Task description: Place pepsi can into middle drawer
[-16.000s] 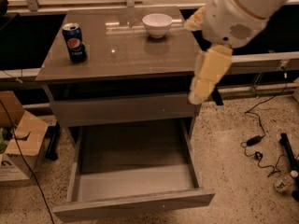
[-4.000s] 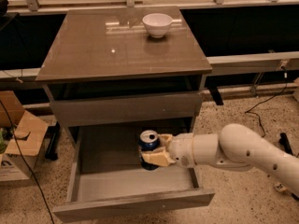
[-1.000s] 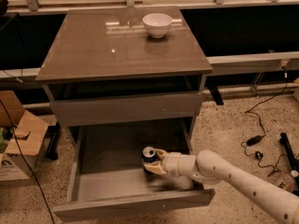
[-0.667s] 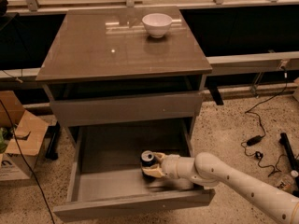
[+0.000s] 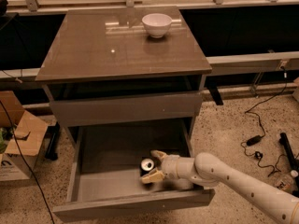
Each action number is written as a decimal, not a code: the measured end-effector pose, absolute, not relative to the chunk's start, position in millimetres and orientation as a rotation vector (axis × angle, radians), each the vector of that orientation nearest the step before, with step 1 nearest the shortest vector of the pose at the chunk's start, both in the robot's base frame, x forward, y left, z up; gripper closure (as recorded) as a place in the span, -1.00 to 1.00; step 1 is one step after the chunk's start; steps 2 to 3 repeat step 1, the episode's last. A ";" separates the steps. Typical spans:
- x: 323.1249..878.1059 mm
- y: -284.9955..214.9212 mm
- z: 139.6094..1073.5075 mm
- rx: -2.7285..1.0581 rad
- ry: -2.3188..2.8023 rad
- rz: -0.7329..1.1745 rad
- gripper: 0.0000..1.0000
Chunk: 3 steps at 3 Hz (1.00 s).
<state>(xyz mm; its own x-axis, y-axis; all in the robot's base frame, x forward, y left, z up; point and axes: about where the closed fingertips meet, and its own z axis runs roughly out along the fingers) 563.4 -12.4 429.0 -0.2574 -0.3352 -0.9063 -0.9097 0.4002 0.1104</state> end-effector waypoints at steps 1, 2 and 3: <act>563.4 -12.4 429.0 -1.081 1.794 0.837 -1.00; 563.4 -12.4 429.0 -1.081 1.794 0.837 -1.00; 563.4 -12.4 429.0 -1.081 1.794 0.837 -1.00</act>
Offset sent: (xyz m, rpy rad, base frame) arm 0.0000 0.0000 0.0000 0.0000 0.0000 0.0000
